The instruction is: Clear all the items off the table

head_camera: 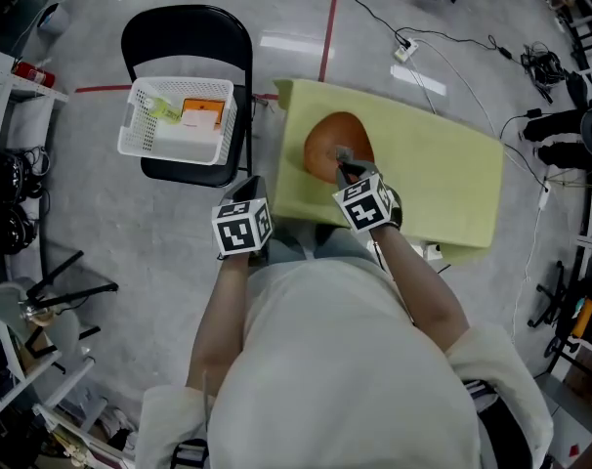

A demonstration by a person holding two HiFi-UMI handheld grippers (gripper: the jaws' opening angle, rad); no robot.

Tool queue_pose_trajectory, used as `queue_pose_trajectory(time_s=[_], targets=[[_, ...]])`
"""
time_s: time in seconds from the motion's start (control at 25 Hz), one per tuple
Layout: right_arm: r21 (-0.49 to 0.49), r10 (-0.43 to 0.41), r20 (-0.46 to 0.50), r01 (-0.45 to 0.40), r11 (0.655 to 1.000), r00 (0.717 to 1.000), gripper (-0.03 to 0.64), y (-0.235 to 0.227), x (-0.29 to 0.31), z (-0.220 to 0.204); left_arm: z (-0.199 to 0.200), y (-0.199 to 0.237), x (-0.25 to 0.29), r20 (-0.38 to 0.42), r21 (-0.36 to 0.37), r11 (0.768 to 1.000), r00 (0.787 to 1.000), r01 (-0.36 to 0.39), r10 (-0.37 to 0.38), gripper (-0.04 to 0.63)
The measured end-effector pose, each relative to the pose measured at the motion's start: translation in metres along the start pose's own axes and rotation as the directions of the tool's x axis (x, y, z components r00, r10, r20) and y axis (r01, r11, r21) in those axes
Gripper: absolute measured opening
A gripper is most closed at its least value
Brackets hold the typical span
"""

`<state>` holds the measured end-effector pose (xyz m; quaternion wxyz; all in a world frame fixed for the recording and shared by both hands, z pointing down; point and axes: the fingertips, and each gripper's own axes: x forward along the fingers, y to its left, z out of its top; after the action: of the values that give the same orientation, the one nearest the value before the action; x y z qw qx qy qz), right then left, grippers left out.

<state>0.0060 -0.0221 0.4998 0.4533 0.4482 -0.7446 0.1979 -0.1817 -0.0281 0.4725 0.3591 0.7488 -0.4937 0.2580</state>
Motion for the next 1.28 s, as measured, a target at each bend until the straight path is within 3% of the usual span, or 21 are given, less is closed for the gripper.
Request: queue_pose_trajectory(time_s=[0.72, 1.28], targets=[[-0.129, 0.082, 0.052, -0.075, 0.989, 0.995, 0.021, 0.136, 0.034, 0.115, 0.001, 0.152, -0.069, 0.048, -0.073, 0.995, 0.996, -0.07, 0.073, 0.009], [-0.235, 0.151, 0.048, -0.136, 0.962, 0.987, 0.021, 0.194, 0.054, 0.157, -0.019, 0.209, -0.102, 0.065, -0.144, 0.981, 0.988, -0.131, 0.141, 0.009]])
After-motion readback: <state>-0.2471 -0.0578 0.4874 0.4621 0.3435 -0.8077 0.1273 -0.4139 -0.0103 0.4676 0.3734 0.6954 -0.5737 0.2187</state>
